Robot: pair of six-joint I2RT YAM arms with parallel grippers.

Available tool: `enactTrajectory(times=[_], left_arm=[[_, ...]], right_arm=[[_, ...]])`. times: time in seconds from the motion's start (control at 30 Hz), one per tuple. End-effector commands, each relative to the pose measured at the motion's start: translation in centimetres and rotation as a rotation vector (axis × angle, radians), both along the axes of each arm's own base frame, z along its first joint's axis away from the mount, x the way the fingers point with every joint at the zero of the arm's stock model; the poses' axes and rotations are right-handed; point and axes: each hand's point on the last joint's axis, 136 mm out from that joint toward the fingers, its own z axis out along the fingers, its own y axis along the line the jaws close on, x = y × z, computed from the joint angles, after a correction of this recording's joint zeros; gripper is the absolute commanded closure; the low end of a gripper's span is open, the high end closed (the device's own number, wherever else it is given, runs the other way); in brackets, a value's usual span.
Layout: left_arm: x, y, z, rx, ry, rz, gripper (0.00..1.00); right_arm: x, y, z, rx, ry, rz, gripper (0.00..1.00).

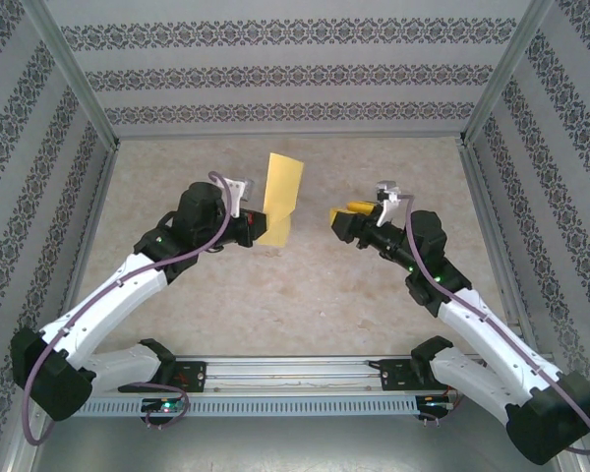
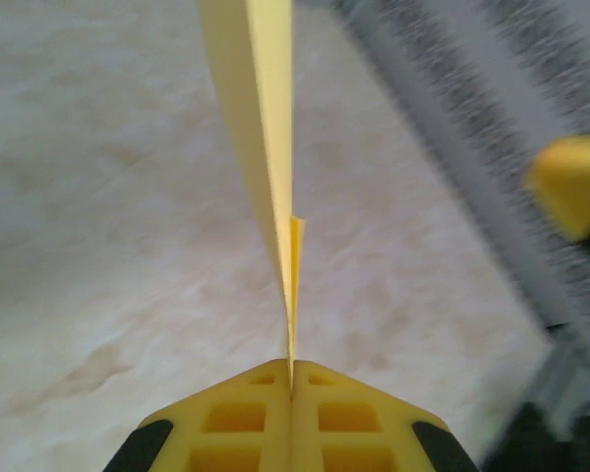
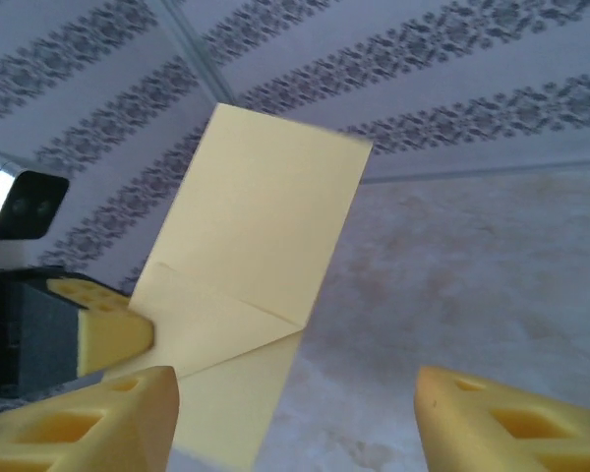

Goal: Fold a paper plane with a square sheet of paper (fold left side to right side)
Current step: Turn over the paper at the center of the table.

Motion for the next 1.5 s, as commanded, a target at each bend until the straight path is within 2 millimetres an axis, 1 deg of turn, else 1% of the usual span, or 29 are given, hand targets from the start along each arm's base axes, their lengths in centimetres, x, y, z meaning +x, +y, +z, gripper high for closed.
enactTrajectory(times=[0.0,0.07,0.17,0.37,0.47,0.57,0.67,0.77,0.87,0.97,1.03,1.13,1.3,1.47], left_arm=[[-1.4,4.5,-4.1,0.435,0.057,0.069,1.00],[-1.3,5.6,-4.8,0.566,0.062,0.101,1.00],[-1.2,7.1,-5.8,0.715,0.091,0.155,1.00],[-1.3,8.5,-7.4,0.973,0.107,0.231,1.00],[-1.6,9.0,-8.6,1.063,0.130,0.268,1.00],[-2.0,9.2,-10.2,1.099,0.168,0.305,1.00],[-2.4,9.0,-12.2,1.090,0.212,0.342,1.00],[-3.0,8.4,-14.5,1.076,0.258,0.361,1.00],[-3.4,7.8,-16.6,1.103,0.288,0.371,1.00],[-3.7,7.1,-18.3,1.118,0.312,0.369,1.00],[-3.7,6.4,-19.2,1.106,0.326,0.361,1.00],[-3.7,5.0,-20.5,1.051,0.352,0.339,0.95],[-3.8,1.7,-22.5,0.887,0.407,0.281,0.87],[-3.9,0.4,-23.5,0.842,0.440,0.253,0.80]], right_arm=[[0.6,-2.9,-2.9,-0.084,0.066,-0.120,0.28],[0.8,-3.7,-3.6,-0.085,0.099,-0.147,0.26],[0.8,-4.3,-4.3,-0.086,0.136,-0.161,0.21],[1.0,-5.2,-5.5,-0.094,0.175,-0.194,0.09],[1.1,-5.7,-5.9,-0.092,0.189,-0.212,0.02],[1.1,-6.0,-6.2,-0.090,0.200,-0.222,0.02],[1.1,-6.5,-6.7,-0.085,0.211,-0.238,0.02],[1.1,-6.8,-7.1,-0.080,0.225,-0.250,0.02],[1.1,-6.9,-7.5,-0.075,0.238,-0.249,0.02],[1.0,-7.0,-7.8,-0.075,0.246,-0.248,0.02],[1.0,-7.0,-8.0,-0.075,0.252,-0.248,0.02],[1.0,-7.0,-8.3,-0.076,0.258,-0.246,0.02],[1.0,-7.1,-8.5,-0.074,0.268,-0.249,0.02],[1.0,-7.2,-8.7,-0.073,0.275,-0.249,0.02]])
